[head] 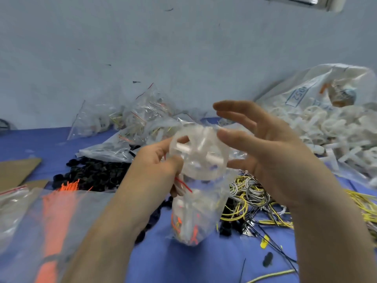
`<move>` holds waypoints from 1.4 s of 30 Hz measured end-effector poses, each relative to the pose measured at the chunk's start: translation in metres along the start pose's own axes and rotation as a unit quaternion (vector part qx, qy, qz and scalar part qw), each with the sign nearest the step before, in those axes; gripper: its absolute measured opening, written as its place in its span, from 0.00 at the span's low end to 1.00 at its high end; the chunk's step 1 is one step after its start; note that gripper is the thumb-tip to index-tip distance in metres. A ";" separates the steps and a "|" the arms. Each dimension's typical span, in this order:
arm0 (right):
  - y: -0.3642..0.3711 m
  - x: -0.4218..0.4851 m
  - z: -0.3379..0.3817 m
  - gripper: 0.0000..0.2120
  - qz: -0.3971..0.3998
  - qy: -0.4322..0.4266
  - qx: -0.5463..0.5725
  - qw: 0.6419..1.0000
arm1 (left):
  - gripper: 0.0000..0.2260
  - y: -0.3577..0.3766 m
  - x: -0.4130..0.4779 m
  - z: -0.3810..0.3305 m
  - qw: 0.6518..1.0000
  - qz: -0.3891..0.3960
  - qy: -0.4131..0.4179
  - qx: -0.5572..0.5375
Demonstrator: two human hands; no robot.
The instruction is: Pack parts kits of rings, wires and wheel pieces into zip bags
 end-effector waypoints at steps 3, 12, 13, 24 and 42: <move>0.006 -0.003 0.001 0.17 0.030 -0.004 -0.033 0.999 | 0.25 0.001 0.002 0.006 1.000 0.012 -0.019 0.020; -0.020 0.008 -0.012 0.18 -0.081 0.007 -0.289 0.954 | 0.23 -0.008 -0.007 -0.024 0.987 -0.021 0.067 0.143; -0.025 0.009 -0.015 0.21 -0.088 0.013 -0.280 0.956 | 0.23 -0.006 -0.009 -0.028 0.983 -0.006 0.083 0.161; -0.024 0.024 -0.056 0.14 -0.082 0.064 -0.068 0.992 | 0.14 0.036 -0.040 -0.058 0.917 0.169 0.221 0.284; -0.063 0.010 -0.031 0.09 -0.134 0.023 0.231 0.964 | 0.05 -0.058 -0.012 -0.048 0.948 -0.118 0.249 0.160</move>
Point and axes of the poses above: each hand's wrist, its own x-axis towards the middle knuckle, its own y-axis out of the palm, z = x × y, the point moved 10 cm from there along x, towards the middle knuckle, and after that the axes turned 1 degree about x, right-handed, at the moved point
